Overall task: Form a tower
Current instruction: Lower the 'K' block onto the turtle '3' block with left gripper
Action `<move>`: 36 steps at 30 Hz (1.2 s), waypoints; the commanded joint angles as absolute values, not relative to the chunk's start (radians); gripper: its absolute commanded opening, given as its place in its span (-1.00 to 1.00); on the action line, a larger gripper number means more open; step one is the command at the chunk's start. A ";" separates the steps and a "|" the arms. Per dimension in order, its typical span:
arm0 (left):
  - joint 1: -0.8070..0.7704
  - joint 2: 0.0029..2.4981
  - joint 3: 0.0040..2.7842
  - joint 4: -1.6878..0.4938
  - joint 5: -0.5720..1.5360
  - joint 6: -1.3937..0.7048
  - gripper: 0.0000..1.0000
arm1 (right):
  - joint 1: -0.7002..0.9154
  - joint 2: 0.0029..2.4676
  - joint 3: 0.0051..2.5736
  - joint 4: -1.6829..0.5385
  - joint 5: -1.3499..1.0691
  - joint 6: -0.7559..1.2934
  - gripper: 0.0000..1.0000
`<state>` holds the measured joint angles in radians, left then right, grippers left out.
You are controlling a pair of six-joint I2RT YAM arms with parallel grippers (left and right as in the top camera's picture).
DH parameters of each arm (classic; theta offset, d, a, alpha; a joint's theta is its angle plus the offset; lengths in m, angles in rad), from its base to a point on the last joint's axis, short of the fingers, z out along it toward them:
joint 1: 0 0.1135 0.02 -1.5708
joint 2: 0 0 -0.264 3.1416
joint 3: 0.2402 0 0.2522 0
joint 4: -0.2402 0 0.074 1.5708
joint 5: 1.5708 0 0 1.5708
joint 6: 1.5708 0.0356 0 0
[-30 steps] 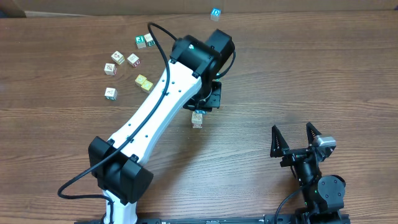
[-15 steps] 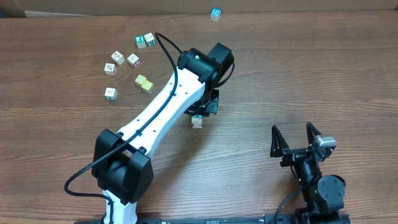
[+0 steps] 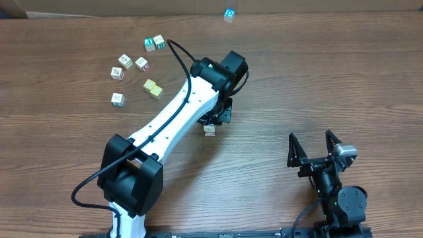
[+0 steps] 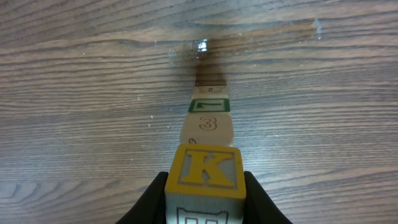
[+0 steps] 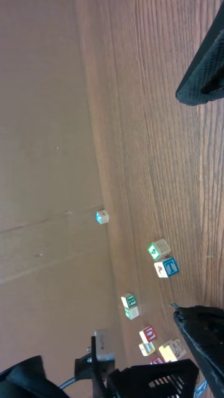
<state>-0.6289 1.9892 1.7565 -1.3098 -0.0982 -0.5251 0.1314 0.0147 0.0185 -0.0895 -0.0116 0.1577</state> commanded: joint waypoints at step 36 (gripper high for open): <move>-0.635 1.966 1.721 -1.273 -0.115 -0.532 -0.48 | 0.129 0.003 0.008 -0.084 -0.012 0.163 1.00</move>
